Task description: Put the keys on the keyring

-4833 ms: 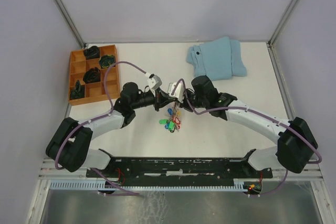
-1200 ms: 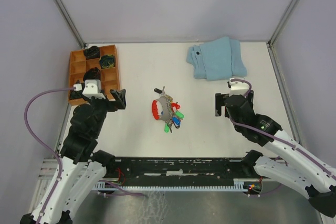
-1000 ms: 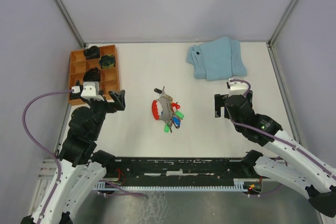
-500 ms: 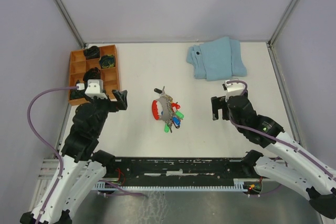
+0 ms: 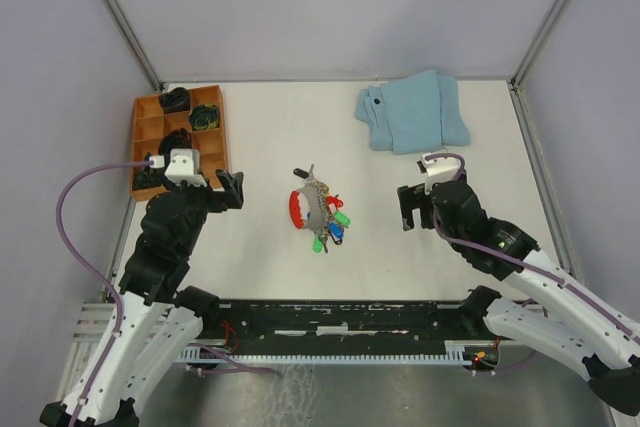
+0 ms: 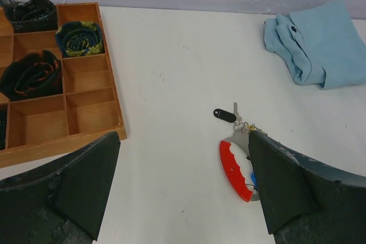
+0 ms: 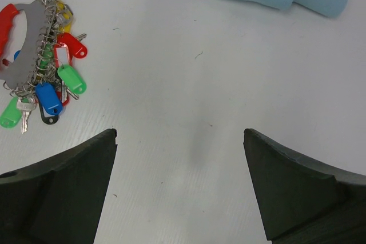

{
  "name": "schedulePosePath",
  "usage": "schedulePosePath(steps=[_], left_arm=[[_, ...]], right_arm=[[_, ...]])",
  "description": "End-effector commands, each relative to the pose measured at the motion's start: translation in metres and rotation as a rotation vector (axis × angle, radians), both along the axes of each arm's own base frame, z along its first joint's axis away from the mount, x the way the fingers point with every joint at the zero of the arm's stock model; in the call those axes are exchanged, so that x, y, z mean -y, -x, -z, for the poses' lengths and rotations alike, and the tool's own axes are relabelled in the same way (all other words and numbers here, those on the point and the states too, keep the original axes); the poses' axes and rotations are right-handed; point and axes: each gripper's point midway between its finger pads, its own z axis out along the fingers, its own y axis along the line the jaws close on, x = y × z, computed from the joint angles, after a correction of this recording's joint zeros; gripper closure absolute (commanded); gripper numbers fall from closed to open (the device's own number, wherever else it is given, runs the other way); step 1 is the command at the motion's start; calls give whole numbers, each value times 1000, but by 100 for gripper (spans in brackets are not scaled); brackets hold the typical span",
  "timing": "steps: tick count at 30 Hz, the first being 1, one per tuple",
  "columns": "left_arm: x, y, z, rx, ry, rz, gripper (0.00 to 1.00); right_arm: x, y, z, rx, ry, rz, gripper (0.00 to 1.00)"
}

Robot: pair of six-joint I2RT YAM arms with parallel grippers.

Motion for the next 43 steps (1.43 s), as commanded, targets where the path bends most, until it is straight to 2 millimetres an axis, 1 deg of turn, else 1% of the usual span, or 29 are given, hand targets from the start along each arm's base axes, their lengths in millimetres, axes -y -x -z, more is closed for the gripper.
schedulePosePath(steps=[1, 9, 14, 21, 24, 28, 31, 43], left_arm=[[0, -3, -7, 29, -31, 12, 1], [0, -4, -6, 26, -30, 11, 1], [1, -5, -6, 24, -32, 16, 1], [7, -5, -6, 28, -30, 50, 1], [14, -4, -7, 33, -29, 92, 1], [19, -3, -8, 40, -28, 122, 1], [20, -3, -9, 42, -29, 125, 1], [22, -2, -9, 44, -29, 138, 1]], right_arm=[[3, -7, -20, 78, -23, 24, 0], [5, -6, -25, 92, -30, 24, 0], [3, -6, -26, 92, -35, 16, 0], [-4, -6, -23, 80, -40, -19, 0], [-7, -4, -25, 82, -55, -35, 0], [9, -9, -26, 107, -47, 68, 0], [16, -11, -27, 115, -37, 114, 0], [18, -11, -29, 131, -37, 120, 0]])
